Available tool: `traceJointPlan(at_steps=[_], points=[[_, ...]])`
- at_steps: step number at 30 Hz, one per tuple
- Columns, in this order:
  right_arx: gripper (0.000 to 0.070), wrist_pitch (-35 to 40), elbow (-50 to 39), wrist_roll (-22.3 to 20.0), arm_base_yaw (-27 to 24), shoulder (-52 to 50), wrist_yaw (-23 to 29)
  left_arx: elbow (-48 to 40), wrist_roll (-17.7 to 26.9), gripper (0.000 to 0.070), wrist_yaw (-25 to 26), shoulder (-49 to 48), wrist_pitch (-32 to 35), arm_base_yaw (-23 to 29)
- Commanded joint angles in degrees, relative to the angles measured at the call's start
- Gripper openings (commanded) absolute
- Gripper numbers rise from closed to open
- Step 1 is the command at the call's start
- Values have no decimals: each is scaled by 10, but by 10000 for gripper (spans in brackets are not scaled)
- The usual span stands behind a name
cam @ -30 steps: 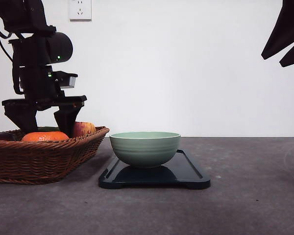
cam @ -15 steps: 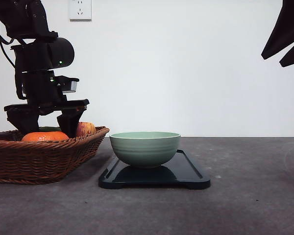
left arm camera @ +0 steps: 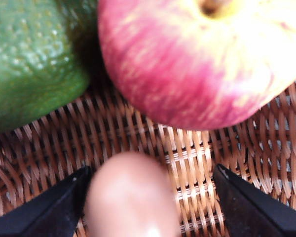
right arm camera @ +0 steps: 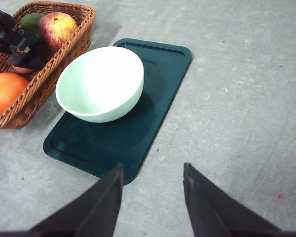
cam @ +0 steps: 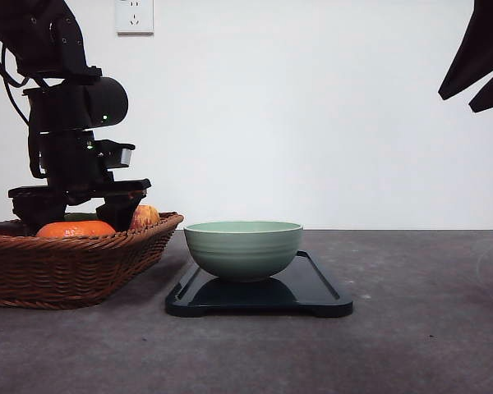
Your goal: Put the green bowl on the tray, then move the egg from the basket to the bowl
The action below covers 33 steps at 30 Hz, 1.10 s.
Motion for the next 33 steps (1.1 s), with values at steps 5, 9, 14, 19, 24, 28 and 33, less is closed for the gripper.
traceJointPlan(at_steps=[5,9,14,19,24,28,33], points=[[237,4,4,-4,3,2,3,10,-4,469,-1,18,-18,-1],[236,4,4,-4,3,2,3,10,-4,466,-1,6,-17,-1],[237,4,4,-4,3,2,3,10,-4,469,-3,-11,-13,0],[237,4,4,-4,3,2,3,10,-4,470,-8,-12,-28,1],[237,3,4,-4,3,2,3,10,-4,469,-16,-12,-28,1],[237,3,4,-4,3,2,2,10,-4,455,-17,-12,-28,1],[237,3,4,-4,3,2,2,10,-4,279,-16,-12,-28,1]])
